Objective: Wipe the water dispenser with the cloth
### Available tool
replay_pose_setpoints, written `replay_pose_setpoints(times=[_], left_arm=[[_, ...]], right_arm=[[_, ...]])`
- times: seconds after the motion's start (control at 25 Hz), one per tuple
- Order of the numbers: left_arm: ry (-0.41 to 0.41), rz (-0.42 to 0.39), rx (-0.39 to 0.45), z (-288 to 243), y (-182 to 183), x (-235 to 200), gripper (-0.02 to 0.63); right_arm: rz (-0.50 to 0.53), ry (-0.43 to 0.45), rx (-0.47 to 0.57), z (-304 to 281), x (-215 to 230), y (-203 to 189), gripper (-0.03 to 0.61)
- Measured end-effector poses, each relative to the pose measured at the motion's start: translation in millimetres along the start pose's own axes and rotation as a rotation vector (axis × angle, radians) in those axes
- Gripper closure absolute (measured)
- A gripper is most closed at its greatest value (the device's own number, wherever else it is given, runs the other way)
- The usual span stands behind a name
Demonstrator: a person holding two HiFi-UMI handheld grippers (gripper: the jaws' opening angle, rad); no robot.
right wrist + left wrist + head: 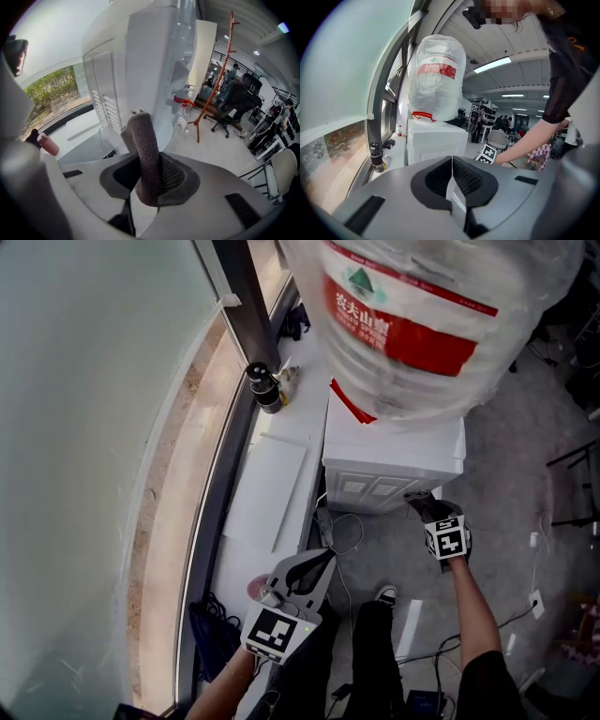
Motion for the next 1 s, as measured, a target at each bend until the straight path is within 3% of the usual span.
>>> replay_pose_setpoints(times=[0.16,0.56,0.8,1.0], left_arm=[[0.031,0.02,0.023,-6.5,4.1,-6.2,0.594],[0.088,0.008,0.019,-3.1,-10.7,-27.9,0.594],[0.123,-0.007,0.052,0.3,-33.2,-40.9,0.594],[0.145,-0.017,0.015,-4.5,-72.1,-42.5,0.594]], right_arm=[[-0.028,0.063,0.014,-5.7,-21.3,-7.8,0.471],[-0.009,0.318,0.074,-81.3,-191.0,20.7,0.471],[-0.014,0.367,0.105,-135.3,-240.9,31.6,0.471],[-0.009,0.348,0.087,-180.8,-235.9,12.7,0.471]])
Point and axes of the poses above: the fingertips, and each gripper's own axes: z backward along the fingers, x to its right, y out of its top, the point moved 1 cm from there along z, backward along the fingers, and after that the axes turned 6 degrees about y, right-handed, at the moved point
